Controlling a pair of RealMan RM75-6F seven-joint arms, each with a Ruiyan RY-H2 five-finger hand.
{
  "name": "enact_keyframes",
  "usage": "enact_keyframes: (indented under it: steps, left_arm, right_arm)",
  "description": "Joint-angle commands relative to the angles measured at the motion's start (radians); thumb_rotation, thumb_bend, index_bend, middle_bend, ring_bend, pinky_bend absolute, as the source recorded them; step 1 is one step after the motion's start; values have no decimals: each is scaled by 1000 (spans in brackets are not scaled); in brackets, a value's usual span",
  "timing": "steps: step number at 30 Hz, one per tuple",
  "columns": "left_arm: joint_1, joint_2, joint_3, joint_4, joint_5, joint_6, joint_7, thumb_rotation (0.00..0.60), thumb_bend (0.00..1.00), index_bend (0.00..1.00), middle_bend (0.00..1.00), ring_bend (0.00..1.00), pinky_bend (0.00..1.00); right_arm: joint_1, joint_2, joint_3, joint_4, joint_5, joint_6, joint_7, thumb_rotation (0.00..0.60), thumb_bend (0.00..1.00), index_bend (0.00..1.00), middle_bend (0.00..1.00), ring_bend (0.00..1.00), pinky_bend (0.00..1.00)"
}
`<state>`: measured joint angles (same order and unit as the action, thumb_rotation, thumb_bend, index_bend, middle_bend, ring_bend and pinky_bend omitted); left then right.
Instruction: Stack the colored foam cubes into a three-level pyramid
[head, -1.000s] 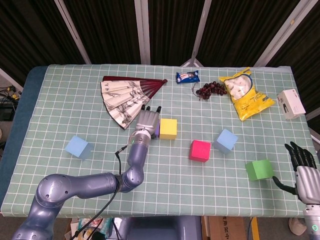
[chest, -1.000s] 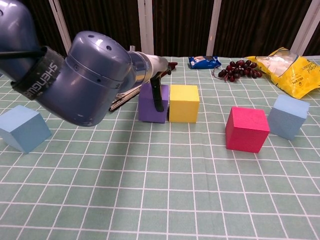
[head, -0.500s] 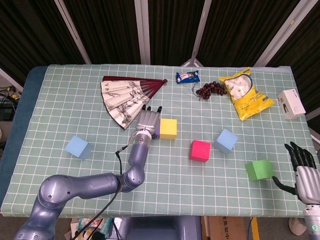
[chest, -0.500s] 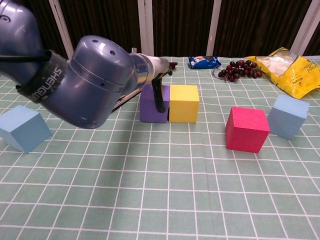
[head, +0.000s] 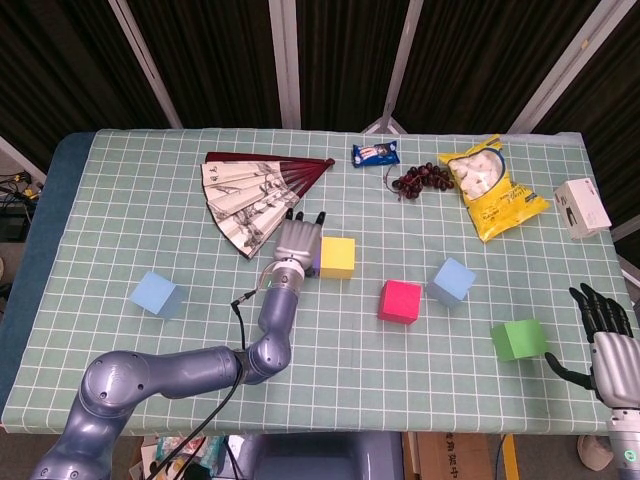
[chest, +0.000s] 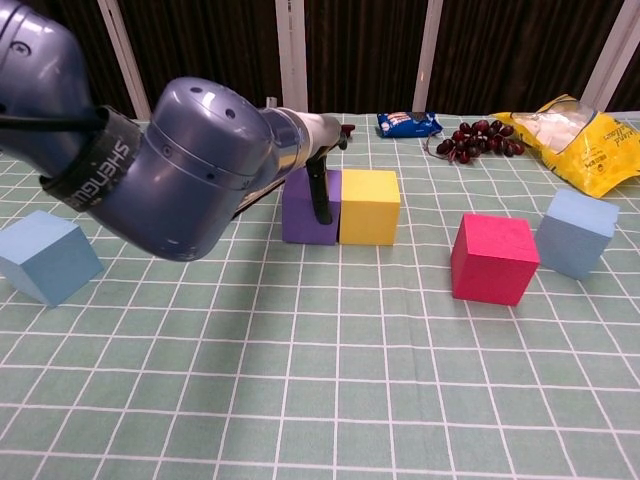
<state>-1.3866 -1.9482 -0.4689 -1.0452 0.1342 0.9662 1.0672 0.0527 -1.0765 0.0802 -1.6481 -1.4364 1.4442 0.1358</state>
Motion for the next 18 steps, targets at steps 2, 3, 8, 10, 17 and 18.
enact_keyframes:
  steps: [2,3,8,10,17,18]
  left_arm:
    - [0,-5,1,6,3,-2,-1,600,237,28,405,119,63]
    - [-1,-5,1,8,3,-3,0,600,237,28,399,119,63]
    - [-1,-9,-2,15,2,-4,1,600,238,22,368,119,63]
    - [-1,-10,-3,17,3,-5,0,600,237,16,349,119,63]
    - [4,-13,-4,19,11,-8,-7,600,199,0,177,104,63]
    - [4,-13,-4,18,11,-8,-8,600,194,0,150,96,62]
  right_arm:
    - [0,0,0,0,0,0,1,600,244,0,0,0,0]
    - [0,0,0,0,0,0,1,600,244,0,0,0,0]
    - [0,0,0,1,0,0,1,600,244,0,0,0,0]
    - [0,0,0,1,0,0,1,600,244,0,0,0,0]
    - [0,1,-1,1,-1,0,0,600,245,0,0,0,0]
    - [0,1,-1,1,0,0,0,600,244,0,0,0,0]
